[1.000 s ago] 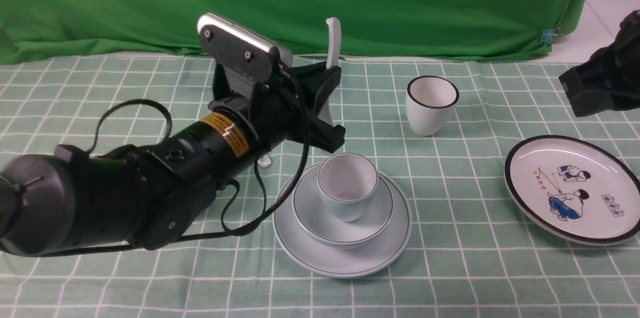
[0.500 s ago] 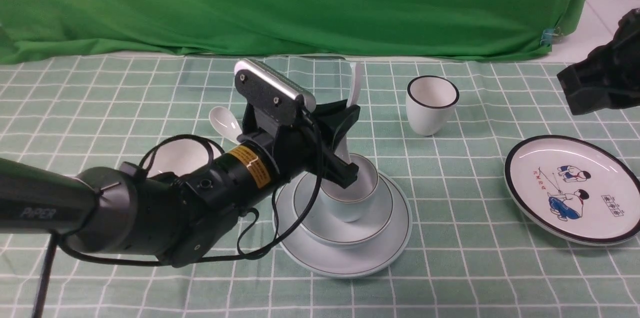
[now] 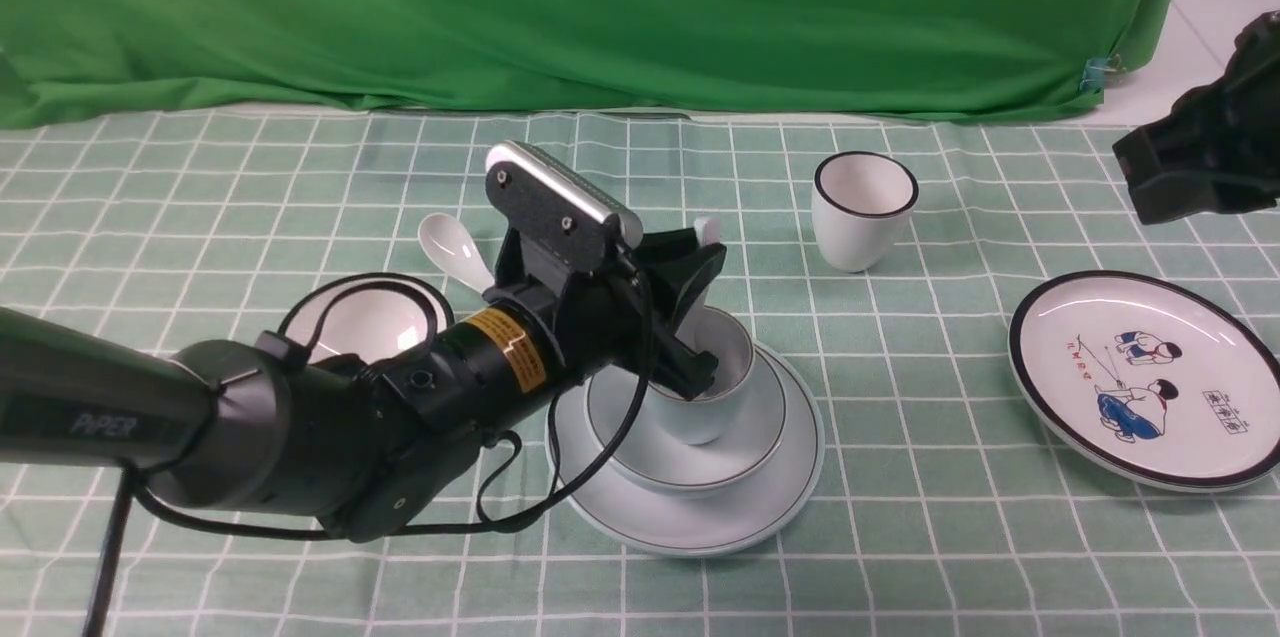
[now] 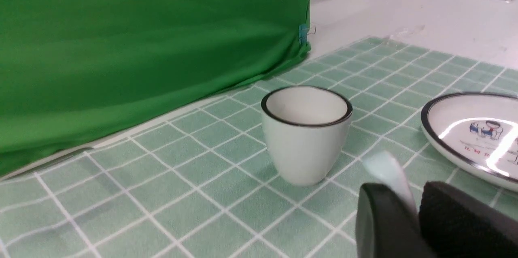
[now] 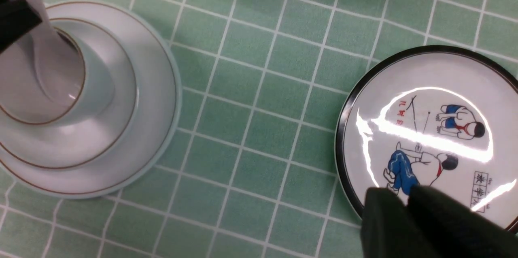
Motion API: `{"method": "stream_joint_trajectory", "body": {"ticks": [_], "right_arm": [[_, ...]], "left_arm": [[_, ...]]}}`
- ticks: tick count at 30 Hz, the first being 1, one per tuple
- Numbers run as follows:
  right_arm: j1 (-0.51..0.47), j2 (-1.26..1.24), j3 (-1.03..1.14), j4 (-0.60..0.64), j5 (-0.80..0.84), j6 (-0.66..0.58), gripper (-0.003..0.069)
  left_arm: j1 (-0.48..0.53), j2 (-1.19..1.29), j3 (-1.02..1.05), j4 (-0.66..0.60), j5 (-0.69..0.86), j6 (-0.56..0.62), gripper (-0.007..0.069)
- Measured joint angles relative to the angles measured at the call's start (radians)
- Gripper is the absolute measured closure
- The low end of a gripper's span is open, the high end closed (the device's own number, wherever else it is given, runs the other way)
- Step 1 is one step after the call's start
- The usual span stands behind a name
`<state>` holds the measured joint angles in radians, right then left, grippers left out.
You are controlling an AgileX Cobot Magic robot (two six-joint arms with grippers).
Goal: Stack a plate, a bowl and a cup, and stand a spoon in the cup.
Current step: Use the left arm to put the blue soup spoon into the blue teacup in the middle
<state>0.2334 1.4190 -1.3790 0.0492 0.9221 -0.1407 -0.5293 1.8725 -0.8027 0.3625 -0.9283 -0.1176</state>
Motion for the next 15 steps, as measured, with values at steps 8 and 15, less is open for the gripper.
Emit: {"method": "stream_joint_trajectory", "body": {"ticks": [8,15], "right_arm": [[0.0,-0.004,0.0,0.0,0.015,-0.027,0.053],[0.0,-0.132,0.007,0.0,-0.001,-0.031,0.053]], "left_arm": [[0.0,-0.057,0.0,-0.039,0.082,0.0,0.0384],[0.0,-0.337,0.0,-0.072,0.551,-0.008,0.0419]]}}
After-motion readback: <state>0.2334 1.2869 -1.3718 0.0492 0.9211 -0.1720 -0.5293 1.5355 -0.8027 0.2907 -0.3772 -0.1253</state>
